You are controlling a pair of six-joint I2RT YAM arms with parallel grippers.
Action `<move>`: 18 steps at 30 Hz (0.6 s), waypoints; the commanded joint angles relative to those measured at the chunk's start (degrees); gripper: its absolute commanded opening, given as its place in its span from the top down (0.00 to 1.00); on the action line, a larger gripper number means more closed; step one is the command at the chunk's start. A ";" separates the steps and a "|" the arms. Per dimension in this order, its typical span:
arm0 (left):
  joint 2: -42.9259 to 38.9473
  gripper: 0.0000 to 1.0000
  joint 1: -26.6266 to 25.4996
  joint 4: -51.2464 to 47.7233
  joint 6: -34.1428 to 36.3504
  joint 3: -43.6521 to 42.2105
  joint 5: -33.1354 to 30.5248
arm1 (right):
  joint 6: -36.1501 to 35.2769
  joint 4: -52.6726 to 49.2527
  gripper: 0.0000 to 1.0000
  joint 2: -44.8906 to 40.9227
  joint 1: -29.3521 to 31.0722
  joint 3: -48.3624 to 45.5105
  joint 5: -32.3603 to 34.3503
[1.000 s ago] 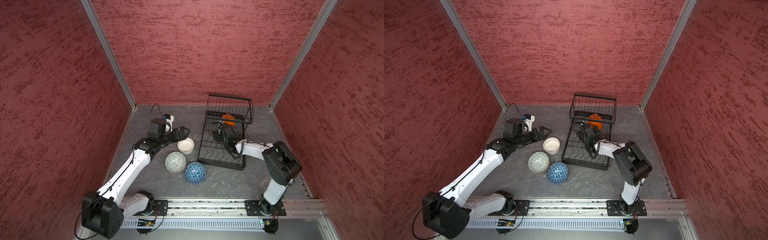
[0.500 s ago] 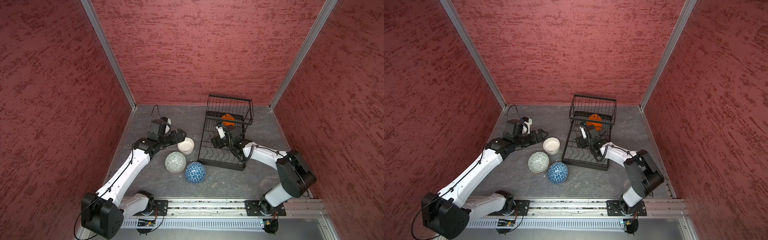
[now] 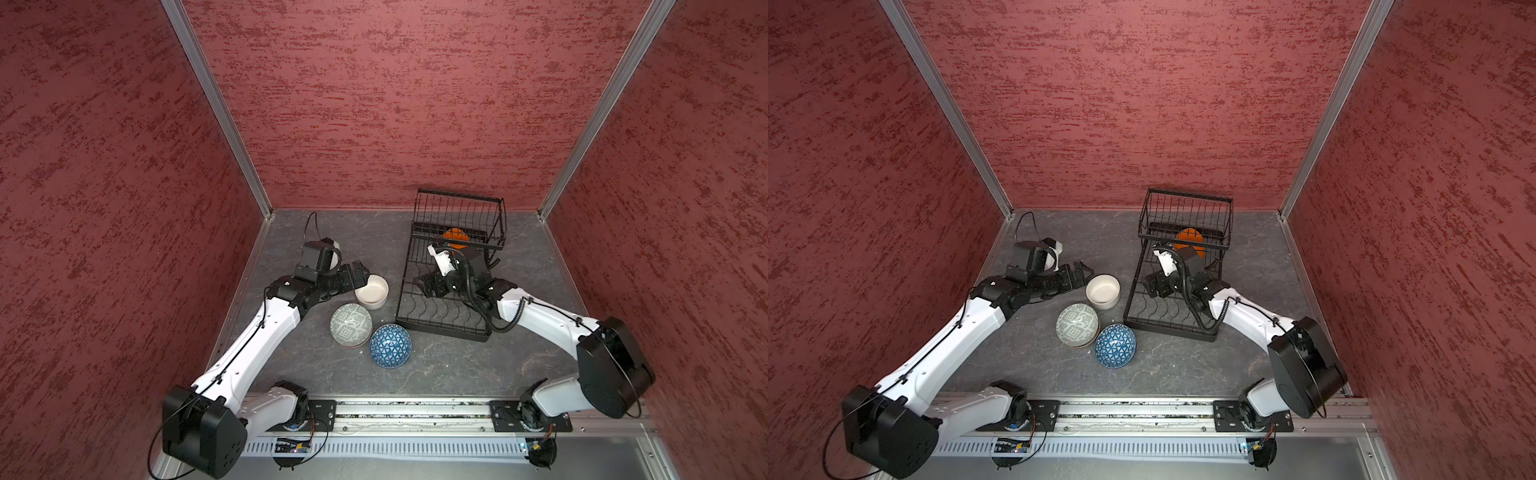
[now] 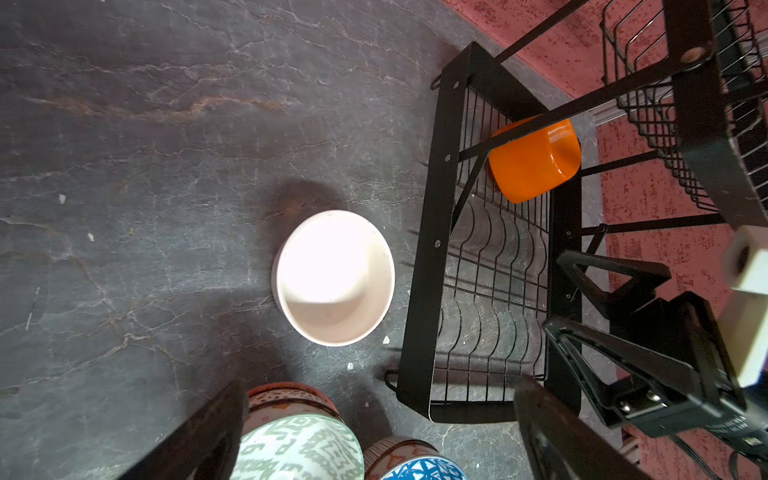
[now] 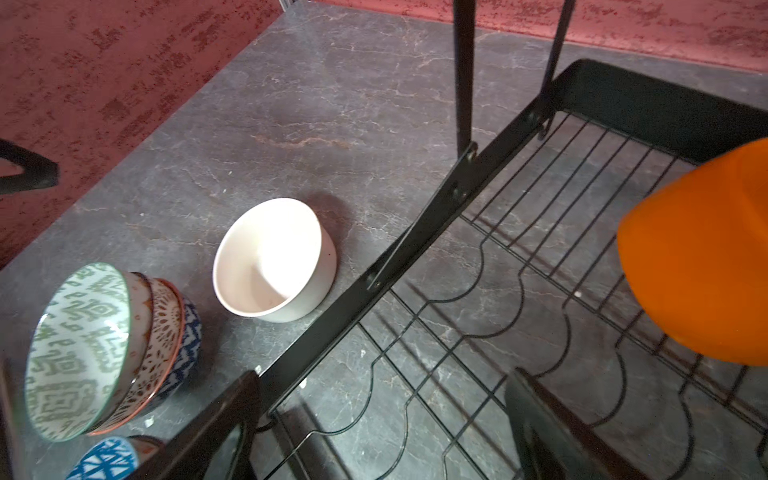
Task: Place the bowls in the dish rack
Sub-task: 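Open the right gripper and draw it back from the orange bowl, then lower the left gripper onto the white bowl's rim and close it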
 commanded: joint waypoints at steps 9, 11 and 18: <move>7.56 0.02 1.75 -6.97 3.16 5.22 -1.16 | 5.73 -2.35 0.10 -9.41 1.11 -1.66 -2.96; 10.26 0.04 1.81 -8.65 3.97 7.13 -2.29 | 6.43 -1.86 0.10 -10.73 1.17 -2.49 -2.65; 18.91 0.16 1.66 -12.37 7.66 14.20 -5.91 | 7.77 -2.30 0.11 -11.61 1.88 -3.20 0.13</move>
